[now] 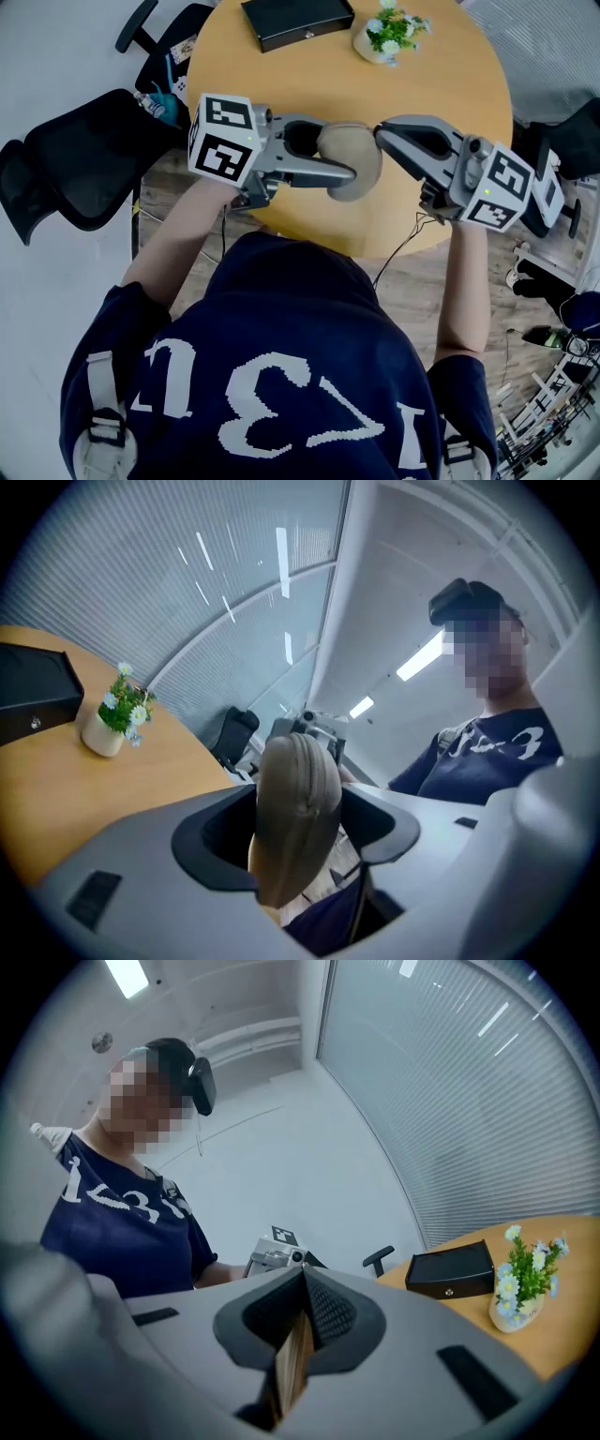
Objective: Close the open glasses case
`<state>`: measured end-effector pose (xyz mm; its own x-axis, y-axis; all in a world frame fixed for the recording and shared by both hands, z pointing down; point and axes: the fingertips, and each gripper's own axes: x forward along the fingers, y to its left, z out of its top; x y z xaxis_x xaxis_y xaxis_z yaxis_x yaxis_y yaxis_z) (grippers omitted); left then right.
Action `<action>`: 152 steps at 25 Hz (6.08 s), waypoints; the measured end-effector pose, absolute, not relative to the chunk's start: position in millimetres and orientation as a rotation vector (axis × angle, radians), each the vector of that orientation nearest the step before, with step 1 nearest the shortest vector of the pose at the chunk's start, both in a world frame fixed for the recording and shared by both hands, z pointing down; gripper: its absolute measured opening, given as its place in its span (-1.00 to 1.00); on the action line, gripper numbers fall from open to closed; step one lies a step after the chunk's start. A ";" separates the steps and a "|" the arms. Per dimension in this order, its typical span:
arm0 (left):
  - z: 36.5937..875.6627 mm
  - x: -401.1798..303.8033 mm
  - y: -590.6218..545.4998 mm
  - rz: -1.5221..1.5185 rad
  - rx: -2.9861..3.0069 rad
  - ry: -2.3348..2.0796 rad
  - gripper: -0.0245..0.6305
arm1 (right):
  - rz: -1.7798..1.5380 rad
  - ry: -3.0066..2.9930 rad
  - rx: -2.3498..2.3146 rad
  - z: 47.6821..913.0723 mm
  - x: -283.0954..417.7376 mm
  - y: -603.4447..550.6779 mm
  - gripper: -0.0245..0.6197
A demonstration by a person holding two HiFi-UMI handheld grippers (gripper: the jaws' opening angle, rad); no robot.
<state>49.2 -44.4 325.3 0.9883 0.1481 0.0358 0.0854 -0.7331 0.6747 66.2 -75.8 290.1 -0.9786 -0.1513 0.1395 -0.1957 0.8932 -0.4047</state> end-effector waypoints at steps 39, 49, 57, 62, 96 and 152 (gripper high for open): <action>284.8 54.5 -22.7 -0.122 2.788 0.172 0.12 | 1.213 -3.319 -0.082 229.9 65.9 -35.1 -0.85; 305.1 45.6 -14.1 0.204 2.678 0.258 0.11 | 0.769 -3.183 0.218 243.1 59.9 -30.6 -0.85; 334.1 57.9 0.5 0.432 2.602 0.321 0.02 | 0.723 -3.057 0.293 264.2 59.7 -35.8 -0.85; 316.1 50.2 -16.4 0.110 2.596 0.207 0.03 | 0.867 -3.113 0.397 268.4 79.9 -42.5 -0.86; 295.1 87.2 -9.8 -0.020 2.623 0.345 0.11 | 1.378 -3.436 0.350 230.6 89.3 -52.3 -0.85; 538.6 -7.3 -77.0 0.404 2.310 -0.179 0.05 | 1.688 -2.502 1.236 564.7 151.6 -59.1 -0.84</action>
<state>-7.3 -77.0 538.6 0.9398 -0.0051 0.3417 -0.2494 -0.6939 0.6755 151.6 -59.1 564.7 -0.7064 -0.6414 0.2993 -0.5177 0.1799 -0.8364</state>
